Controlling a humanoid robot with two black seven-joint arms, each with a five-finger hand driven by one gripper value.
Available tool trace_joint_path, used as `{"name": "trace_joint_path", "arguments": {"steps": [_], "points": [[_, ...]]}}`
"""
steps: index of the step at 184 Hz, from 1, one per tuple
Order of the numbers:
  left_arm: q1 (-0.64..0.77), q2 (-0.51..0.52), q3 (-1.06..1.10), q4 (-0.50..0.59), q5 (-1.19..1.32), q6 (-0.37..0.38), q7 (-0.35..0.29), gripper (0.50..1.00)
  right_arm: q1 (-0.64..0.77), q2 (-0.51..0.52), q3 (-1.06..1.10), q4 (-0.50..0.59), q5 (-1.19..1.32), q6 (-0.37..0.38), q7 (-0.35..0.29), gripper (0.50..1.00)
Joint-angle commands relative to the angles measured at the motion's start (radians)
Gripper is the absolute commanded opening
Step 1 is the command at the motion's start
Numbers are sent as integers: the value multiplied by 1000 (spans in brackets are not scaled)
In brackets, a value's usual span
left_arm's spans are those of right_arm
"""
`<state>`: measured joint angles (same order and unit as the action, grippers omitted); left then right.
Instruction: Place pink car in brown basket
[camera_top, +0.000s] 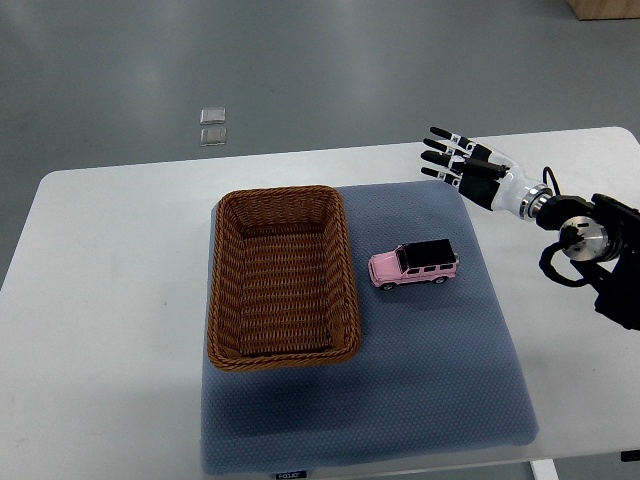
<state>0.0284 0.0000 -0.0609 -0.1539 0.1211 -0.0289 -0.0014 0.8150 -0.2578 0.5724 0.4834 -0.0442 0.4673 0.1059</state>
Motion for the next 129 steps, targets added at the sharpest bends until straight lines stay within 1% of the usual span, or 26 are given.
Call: {"name": "trace_joint_path", "arguments": {"steps": [1, 42, 55, 129], "points": [[-1, 0, 0, -7, 0, -2, 0, 1000, 1, 2, 0, 1, -2, 1, 0, 926], [1, 0, 1, -12, 0, -8, 0, 1000, 6, 2, 0, 0, -5, -1, -6, 926], [-1, 0, 1, -4, 0, -6, 0, 1000, 7, 2, 0, -2, -3, -22, -6, 926], [-15, 0, 0, 1, -1, 4, 0, 1000, 9, -11, 0, -6, -5, -13, 0, 926]]}}
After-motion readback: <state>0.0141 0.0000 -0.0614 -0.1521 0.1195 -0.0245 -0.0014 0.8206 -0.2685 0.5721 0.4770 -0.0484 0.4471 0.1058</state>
